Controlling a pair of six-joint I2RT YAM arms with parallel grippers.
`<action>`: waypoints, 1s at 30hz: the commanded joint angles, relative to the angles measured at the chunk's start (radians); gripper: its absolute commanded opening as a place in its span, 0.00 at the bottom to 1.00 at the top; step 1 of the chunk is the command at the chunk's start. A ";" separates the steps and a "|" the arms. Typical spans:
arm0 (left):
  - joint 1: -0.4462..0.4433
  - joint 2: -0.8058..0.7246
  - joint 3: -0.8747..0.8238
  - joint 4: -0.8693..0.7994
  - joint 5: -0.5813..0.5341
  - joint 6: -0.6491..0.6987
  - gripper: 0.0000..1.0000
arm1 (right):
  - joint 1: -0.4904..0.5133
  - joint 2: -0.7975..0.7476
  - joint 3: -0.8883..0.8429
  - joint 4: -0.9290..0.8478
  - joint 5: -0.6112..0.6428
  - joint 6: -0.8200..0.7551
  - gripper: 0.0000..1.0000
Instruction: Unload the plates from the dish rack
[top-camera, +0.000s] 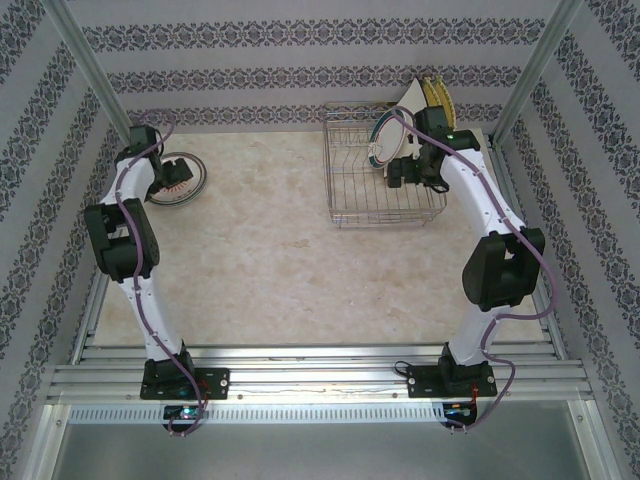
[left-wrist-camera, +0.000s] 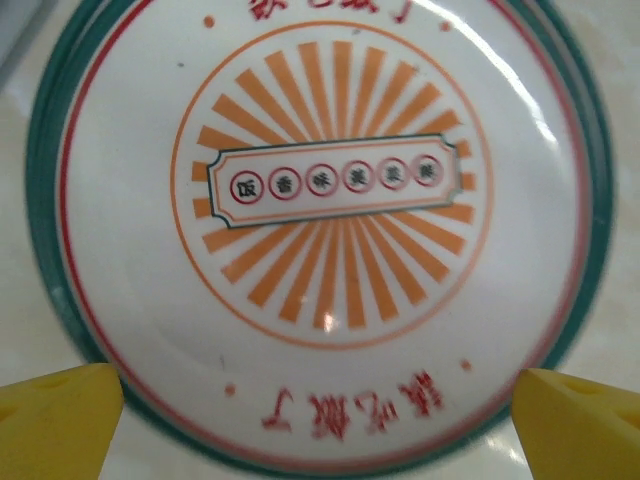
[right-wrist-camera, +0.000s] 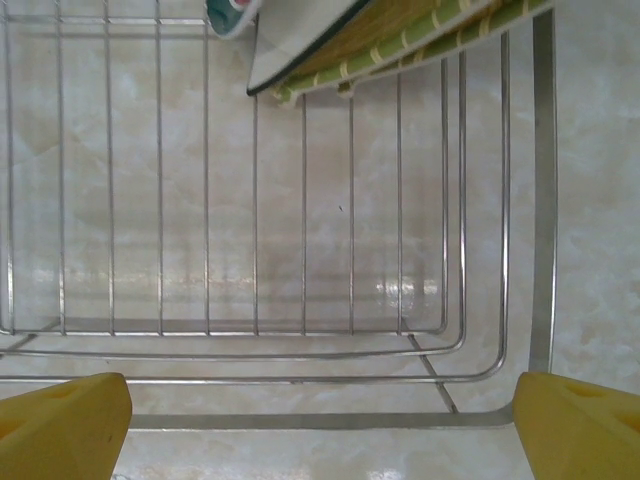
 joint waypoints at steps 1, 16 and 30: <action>-0.085 -0.114 0.155 -0.217 -0.077 0.154 1.00 | -0.002 0.043 0.098 0.052 -0.010 0.013 0.98; -0.307 -0.010 0.435 -0.593 -0.081 0.176 1.00 | 0.070 0.515 0.757 0.033 0.198 0.023 0.98; -0.315 -0.001 0.395 -0.552 -0.107 0.158 1.00 | 0.055 0.759 1.009 0.051 0.250 0.099 0.95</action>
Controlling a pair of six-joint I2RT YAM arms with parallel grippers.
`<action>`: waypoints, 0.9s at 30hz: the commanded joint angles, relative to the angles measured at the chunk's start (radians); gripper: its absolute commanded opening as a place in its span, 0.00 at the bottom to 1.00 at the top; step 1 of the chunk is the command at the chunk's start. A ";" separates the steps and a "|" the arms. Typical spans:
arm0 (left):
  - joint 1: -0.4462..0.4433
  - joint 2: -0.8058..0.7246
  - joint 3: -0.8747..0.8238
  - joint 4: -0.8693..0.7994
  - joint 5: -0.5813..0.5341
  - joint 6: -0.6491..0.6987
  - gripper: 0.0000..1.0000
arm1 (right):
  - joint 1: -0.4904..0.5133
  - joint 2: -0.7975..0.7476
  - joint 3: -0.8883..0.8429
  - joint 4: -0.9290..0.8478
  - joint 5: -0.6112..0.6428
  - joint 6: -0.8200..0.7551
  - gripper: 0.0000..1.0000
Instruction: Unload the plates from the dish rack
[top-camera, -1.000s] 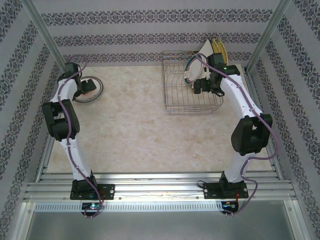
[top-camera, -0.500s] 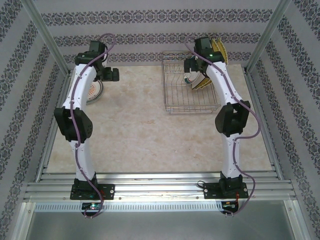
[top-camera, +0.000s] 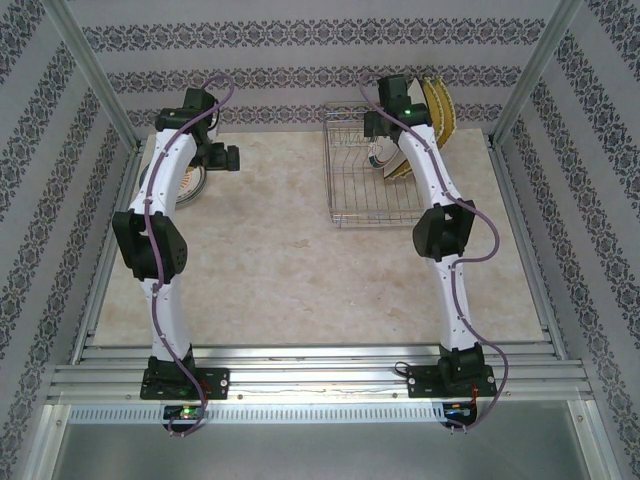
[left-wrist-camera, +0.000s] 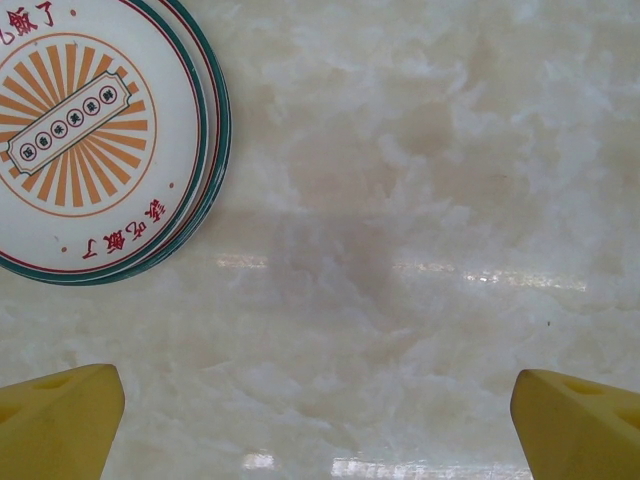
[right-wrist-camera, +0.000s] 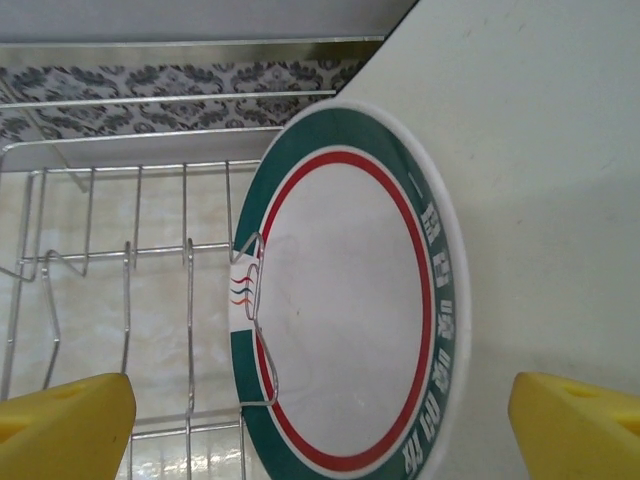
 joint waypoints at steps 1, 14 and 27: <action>-0.008 0.014 -0.006 -0.016 -0.029 -0.006 1.00 | -0.012 0.042 0.051 0.016 0.023 0.039 0.94; -0.008 0.029 0.005 -0.013 -0.024 -0.004 1.00 | -0.017 0.106 0.080 0.092 -0.069 0.094 0.59; -0.007 0.013 -0.039 0.000 -0.025 -0.012 1.00 | 0.002 0.081 0.058 0.117 -0.058 0.110 0.01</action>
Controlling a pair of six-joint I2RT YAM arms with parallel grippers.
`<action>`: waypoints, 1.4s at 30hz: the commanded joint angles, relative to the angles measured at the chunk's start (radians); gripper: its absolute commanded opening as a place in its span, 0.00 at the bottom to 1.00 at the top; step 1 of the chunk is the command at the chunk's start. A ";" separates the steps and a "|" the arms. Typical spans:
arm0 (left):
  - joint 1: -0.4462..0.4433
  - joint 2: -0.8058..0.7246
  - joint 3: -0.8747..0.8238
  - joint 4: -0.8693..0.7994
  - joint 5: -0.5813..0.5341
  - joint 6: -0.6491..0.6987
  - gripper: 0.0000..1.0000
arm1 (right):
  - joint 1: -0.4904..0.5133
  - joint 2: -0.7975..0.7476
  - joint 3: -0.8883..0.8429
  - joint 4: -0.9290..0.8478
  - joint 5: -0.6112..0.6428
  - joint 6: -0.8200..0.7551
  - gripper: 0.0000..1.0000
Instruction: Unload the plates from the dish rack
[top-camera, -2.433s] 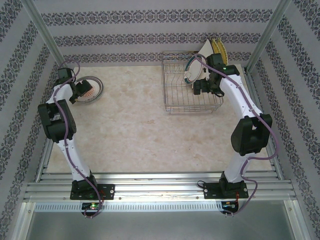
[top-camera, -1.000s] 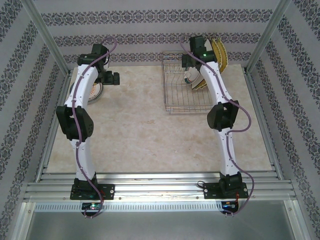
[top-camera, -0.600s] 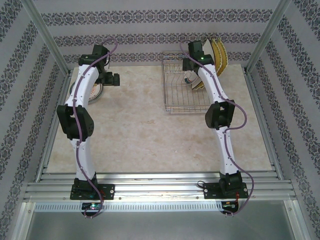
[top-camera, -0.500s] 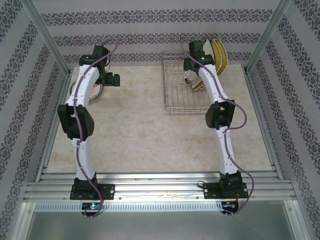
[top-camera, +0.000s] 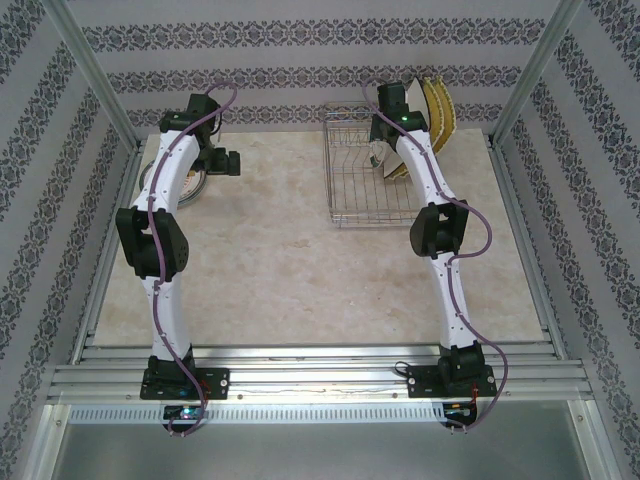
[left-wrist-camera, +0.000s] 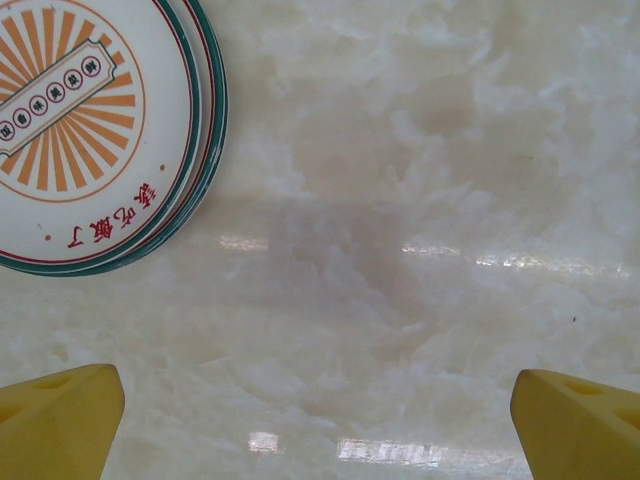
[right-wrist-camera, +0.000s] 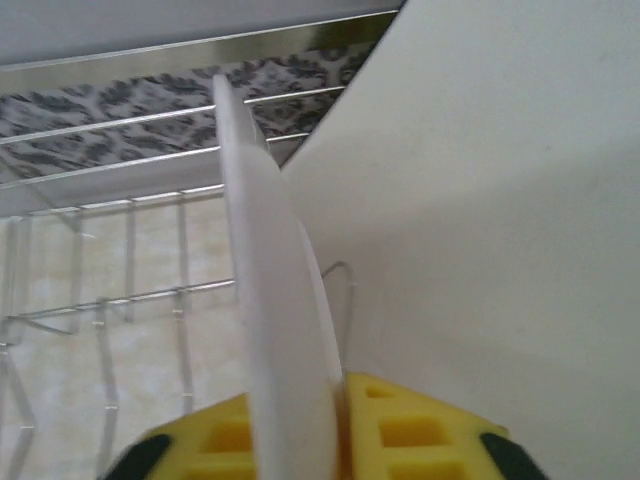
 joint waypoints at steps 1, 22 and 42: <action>-0.007 -0.014 -0.009 -0.001 -0.017 -0.010 1.00 | 0.019 -0.025 0.010 0.040 -0.036 0.022 0.00; -0.006 -0.037 -0.037 0.028 0.016 -0.009 1.00 | 0.064 -0.263 0.005 -0.013 0.050 -0.102 0.00; -0.009 -0.067 -0.060 0.046 0.033 -0.001 1.00 | 0.077 -0.516 -0.190 -0.071 -0.217 -0.026 0.00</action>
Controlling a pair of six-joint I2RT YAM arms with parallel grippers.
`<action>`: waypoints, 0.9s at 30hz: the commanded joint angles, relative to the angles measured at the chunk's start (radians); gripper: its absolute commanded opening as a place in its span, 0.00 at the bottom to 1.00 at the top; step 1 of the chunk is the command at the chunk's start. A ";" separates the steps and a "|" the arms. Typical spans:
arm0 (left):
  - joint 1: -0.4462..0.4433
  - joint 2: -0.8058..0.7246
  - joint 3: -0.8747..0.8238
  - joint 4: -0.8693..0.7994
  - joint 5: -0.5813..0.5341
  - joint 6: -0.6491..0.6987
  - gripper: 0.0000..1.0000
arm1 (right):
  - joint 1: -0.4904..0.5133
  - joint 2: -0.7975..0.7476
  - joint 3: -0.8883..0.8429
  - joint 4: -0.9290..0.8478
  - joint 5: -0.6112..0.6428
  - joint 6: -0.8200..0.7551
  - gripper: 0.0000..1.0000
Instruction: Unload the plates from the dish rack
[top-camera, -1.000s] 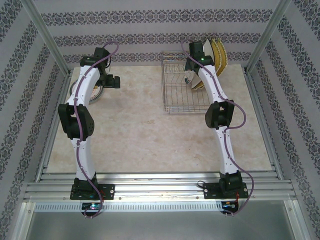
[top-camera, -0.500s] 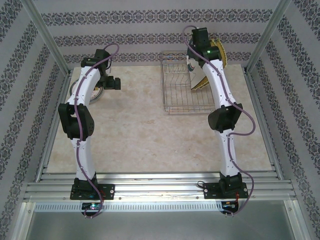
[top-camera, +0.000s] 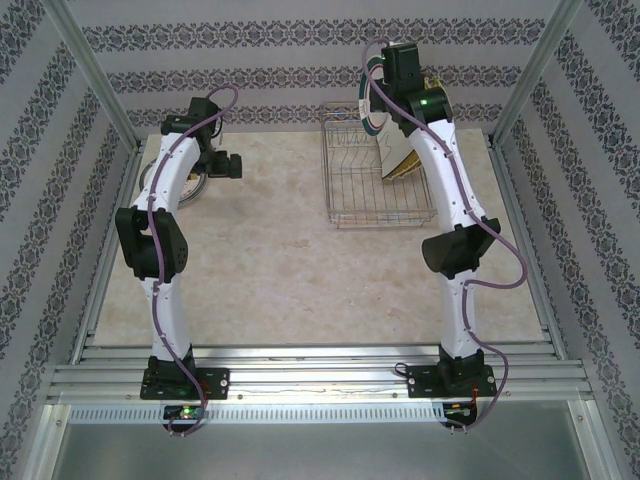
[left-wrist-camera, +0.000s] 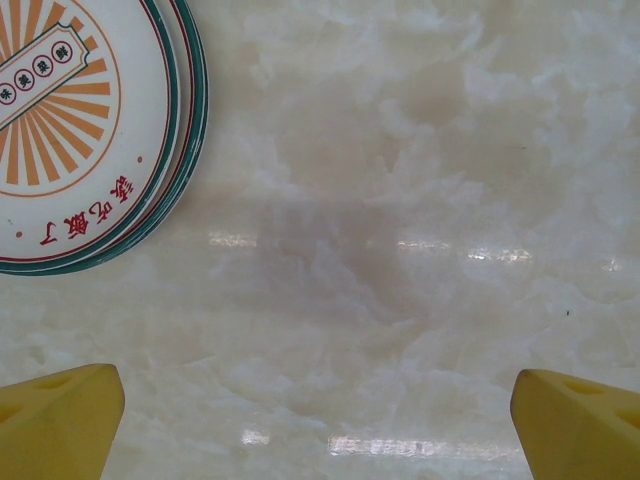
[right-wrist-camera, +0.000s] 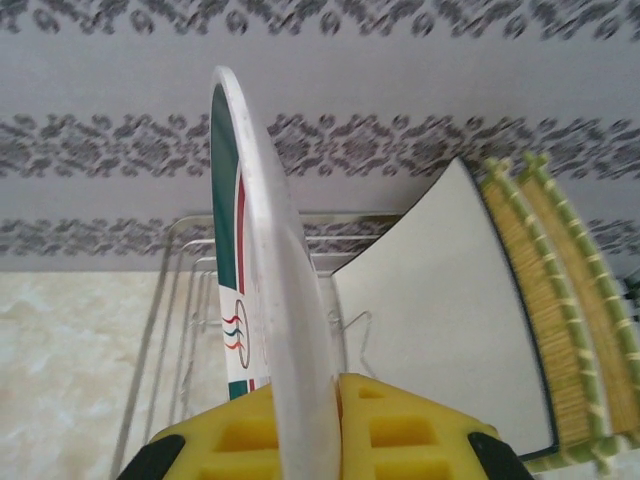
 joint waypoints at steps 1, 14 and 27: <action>-0.007 -0.052 -0.010 0.009 0.006 0.000 1.00 | -0.045 -0.093 -0.100 0.027 -0.315 0.101 0.00; -0.016 -0.041 -0.009 0.021 0.002 0.001 1.00 | -0.192 -0.302 -1.142 1.376 -1.196 0.864 0.00; -0.017 -0.079 -0.059 0.113 0.180 0.021 1.00 | -0.173 -0.238 -1.299 1.601 -1.166 0.967 0.00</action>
